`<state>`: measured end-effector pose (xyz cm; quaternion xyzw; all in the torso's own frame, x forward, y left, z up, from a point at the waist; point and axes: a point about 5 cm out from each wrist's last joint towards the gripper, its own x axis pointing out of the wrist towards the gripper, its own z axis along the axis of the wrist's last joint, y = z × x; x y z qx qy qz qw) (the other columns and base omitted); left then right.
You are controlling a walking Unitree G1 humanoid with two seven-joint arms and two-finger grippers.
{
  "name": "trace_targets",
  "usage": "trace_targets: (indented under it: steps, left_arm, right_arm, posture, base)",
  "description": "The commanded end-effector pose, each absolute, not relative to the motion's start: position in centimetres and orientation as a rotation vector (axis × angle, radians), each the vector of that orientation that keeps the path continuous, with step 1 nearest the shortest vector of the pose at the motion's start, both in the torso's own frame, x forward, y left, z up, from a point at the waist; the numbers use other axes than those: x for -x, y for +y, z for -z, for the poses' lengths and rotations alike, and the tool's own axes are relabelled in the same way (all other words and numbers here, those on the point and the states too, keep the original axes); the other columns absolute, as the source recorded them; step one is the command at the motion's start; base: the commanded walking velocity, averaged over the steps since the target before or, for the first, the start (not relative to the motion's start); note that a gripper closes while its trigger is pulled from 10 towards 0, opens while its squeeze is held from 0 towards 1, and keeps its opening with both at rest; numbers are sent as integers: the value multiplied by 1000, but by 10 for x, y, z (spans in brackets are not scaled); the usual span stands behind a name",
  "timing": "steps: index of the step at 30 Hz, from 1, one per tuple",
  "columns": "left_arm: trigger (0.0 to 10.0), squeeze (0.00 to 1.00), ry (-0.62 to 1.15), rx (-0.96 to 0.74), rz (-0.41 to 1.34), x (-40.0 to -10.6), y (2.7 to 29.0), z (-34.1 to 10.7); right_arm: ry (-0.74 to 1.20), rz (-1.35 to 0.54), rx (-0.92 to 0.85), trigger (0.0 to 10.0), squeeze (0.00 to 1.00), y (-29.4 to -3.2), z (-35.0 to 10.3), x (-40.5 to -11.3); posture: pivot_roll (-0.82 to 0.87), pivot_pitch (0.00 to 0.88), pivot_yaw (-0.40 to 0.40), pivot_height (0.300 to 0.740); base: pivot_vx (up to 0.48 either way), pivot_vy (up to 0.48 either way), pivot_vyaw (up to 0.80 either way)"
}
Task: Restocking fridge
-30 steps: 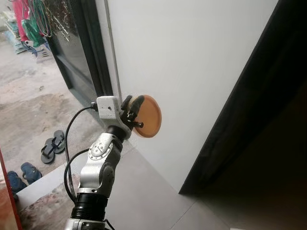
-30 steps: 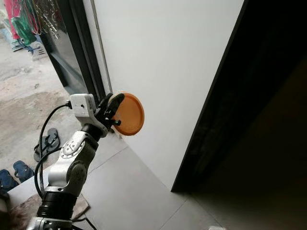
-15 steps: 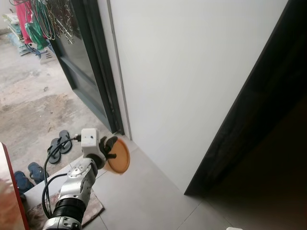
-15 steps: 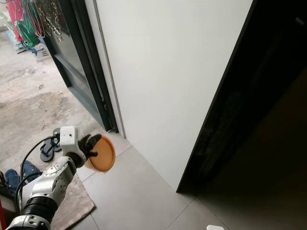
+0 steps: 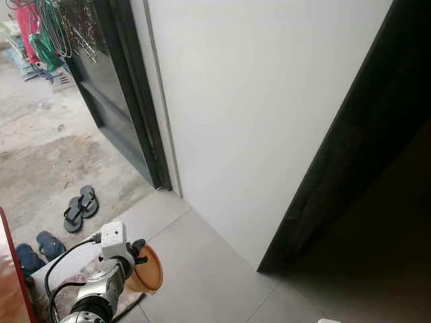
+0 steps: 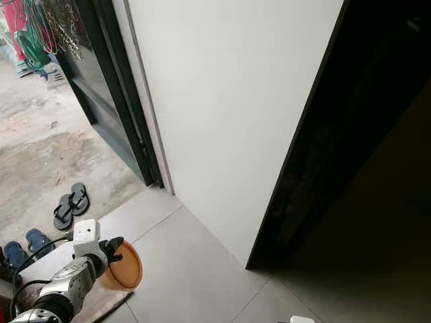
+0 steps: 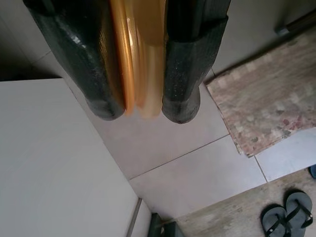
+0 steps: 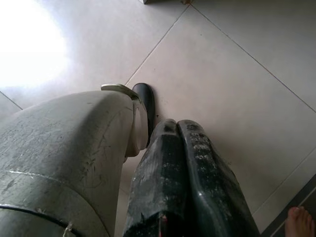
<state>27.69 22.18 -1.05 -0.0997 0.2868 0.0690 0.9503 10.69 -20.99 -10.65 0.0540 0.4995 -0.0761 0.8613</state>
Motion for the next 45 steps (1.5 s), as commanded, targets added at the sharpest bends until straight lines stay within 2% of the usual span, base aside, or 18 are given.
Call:
trace_targets:
  steps: [1, 13, 21, 31, 32, 33, 34, 35, 36, 39, 42, 45]
  left_arm:
    - [10000, 0, 597, 225, -175, -270, 227, 16]
    - [10000, 0, 597, 223, -194, -268, 234, 18]
    - [10000, 0, 634, 230, -149, -263, 227, 24]
    - [10000, 0, 647, 211, -184, -257, 236, 27]
    - [10000, 0, 645, 210, -192, -256, 239, 27]
    - [10000, 0, 645, 210, -192, -256, 239, 27]
    - [10000, 0, 642, 210, -202, -255, 241, 26]
    - [10000, 0, 642, 210, -206, -255, 242, 26]
    - [10000, 0, 642, 210, -206, -255, 242, 26]
    - [10000, 0, 641, 206, -214, -253, 245, 26]
    - [10000, 0, 639, 204, -218, -254, 246, 26]
    - [10000, 0, 639, 204, -217, -254, 245, 26]
  right_arm:
    - [1058, 182, -122, 10000, 0, -211, 107, -104]
    - [1024, 225, -114, 10000, 0, -215, 105, -108]
    - [984, 296, -139, 10000, 0, -217, 104, -109]
    - [830, 548, -122, 10000, 0, -229, 95, -109]
    - [679, 603, -52, 10000, 0, -257, 75, -137]
    - [679, 603, -52, 10000, 0, -257, 75, -137]
    - [465, 661, 24, 10000, 0, -293, 38, -176]
    - [396, 680, 37, 10000, 0, -302, 26, -186]
    - [396, 680, 37, 10000, 0, -302, 26, -186]
    - [230, 652, 78, 10000, 0, -305, -1, -207]
    - [69, 615, 48, 10000, 0, -299, -26, -225]
    - [6, 577, 53, 10000, 0, -294, -38, -232]
  posture:
    - [5, 62, 40, 740]
    - [-12, 35, 39, 740]
    - [-33, 8, 41, 740]
    - [-34, 22, 32, 740]
    - [-39, 29, 31, 740]
    - [-39, 29, 31, 740]
    - [-42, 31, 28, 740]
    - [-42, 31, 28, 740]
    - [-42, 31, 28, 740]
    - [-51, 35, 23, 740]
    - [-56, 43, 20, 740]
    - [-56, 42, 18, 740]
  base:
    - [0, -480, 0]
    - [0, -459, 0]
    - [0, 0, 0]
    - [0, 0, 0]
    - [0, 0, 0]
    - [0, 0, 0]
    - [0, 0, 0]
    - [0, 0, 0]
    - [0, 0, 0]
    - [0, 0, 0]
    - [0, 0, 0]
    - [0, 0, 0]
